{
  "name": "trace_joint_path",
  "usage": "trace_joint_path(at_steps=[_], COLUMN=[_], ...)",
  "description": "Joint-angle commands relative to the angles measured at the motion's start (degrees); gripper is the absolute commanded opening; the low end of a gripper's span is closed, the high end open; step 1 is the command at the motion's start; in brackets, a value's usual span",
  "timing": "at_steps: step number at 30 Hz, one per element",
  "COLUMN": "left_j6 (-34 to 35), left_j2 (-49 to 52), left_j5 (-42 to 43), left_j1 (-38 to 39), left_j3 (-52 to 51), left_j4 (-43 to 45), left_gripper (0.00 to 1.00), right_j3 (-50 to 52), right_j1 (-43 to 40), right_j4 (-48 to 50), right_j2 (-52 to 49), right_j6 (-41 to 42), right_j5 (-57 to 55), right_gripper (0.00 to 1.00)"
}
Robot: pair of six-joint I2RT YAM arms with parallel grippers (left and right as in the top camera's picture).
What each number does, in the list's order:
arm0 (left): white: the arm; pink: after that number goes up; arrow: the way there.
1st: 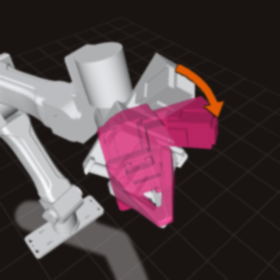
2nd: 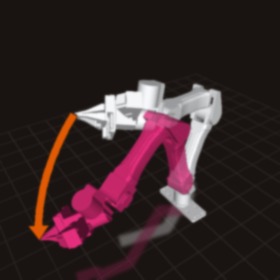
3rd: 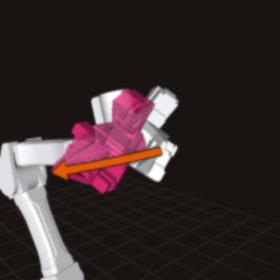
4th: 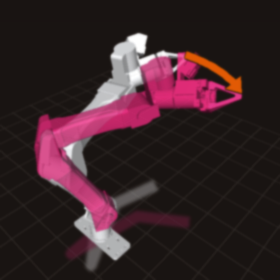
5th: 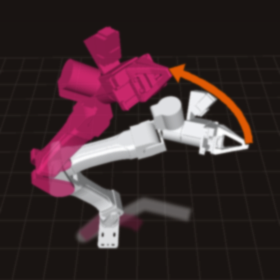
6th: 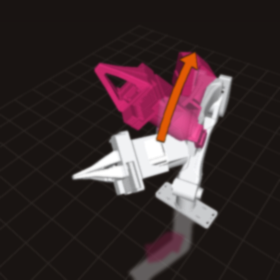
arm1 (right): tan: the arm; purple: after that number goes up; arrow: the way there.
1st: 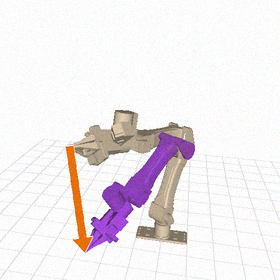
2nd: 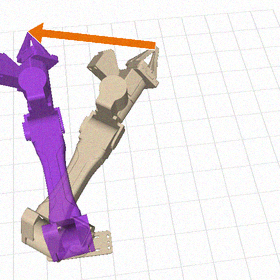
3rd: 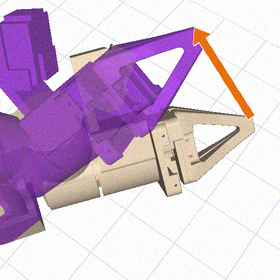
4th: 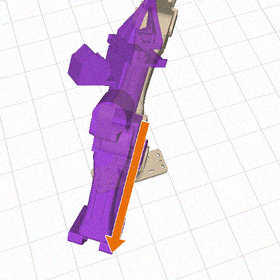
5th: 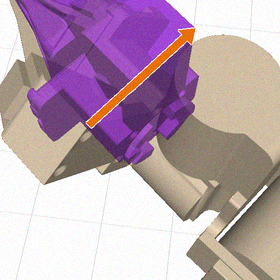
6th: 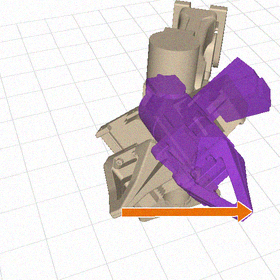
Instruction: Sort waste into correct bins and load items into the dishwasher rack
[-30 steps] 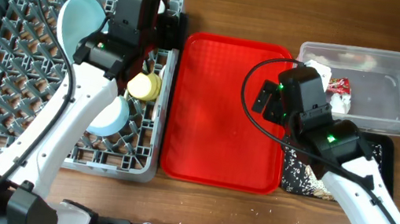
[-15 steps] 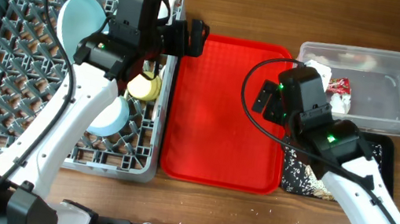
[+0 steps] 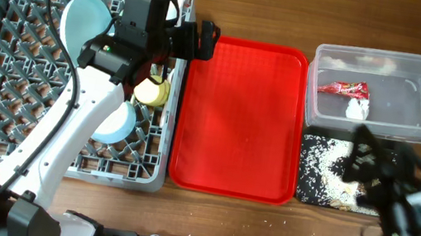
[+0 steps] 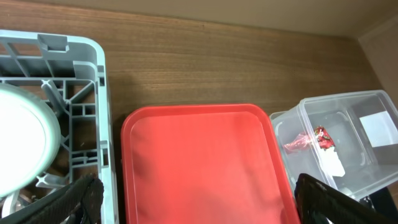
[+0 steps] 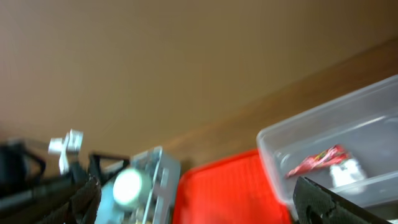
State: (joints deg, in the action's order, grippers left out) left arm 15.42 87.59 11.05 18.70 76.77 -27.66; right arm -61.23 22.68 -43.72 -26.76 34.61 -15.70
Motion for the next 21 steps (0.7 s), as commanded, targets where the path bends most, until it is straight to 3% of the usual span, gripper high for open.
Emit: trace_joint_path(at_steps=[1,4,7,11,13,16,21], left_j6=[0.68,0.68,0.68,0.68,0.68,0.68,0.68], left_j2=[-0.31,-0.31,-0.31,-0.31,-0.31,-0.31,-0.31], left_j5=[0.92,0.92,0.92,0.92,0.92,0.92,0.92], left_j1=[-0.17,-0.17,-0.17,-0.17,-0.17,-0.17,-0.17], left_j3=[-0.04,-0.07,-0.04,-0.04,-0.07,-0.07,-0.07], left_j4=[0.11,0.11,0.11,0.11,0.11,0.11,0.11], left_gripper=[1.00,1.00,1.00,1.00,1.00,1.00,1.00], right_j3=[3.37,13.40,29.64,46.49,53.09,60.28,60.98], right_j1=[-7.48,-15.98,-22.71,-22.88,-22.86,-22.14,-19.63], right_j4=[0.07,6.80,27.96,56.22,63.43,65.33,45.72], right_j2=[8.02,16.98,26.71,26.25,26.58,26.58,26.58], right_j6=[0.09,-0.07,-0.20,-0.13,-0.15,-0.92,-12.96], right_j5=[0.28,6.10,12.63,17.22,18.49,18.80,18.18], right_gripper=[1.00,1.00,1.00,1.00,1.00,1.00,1.00])
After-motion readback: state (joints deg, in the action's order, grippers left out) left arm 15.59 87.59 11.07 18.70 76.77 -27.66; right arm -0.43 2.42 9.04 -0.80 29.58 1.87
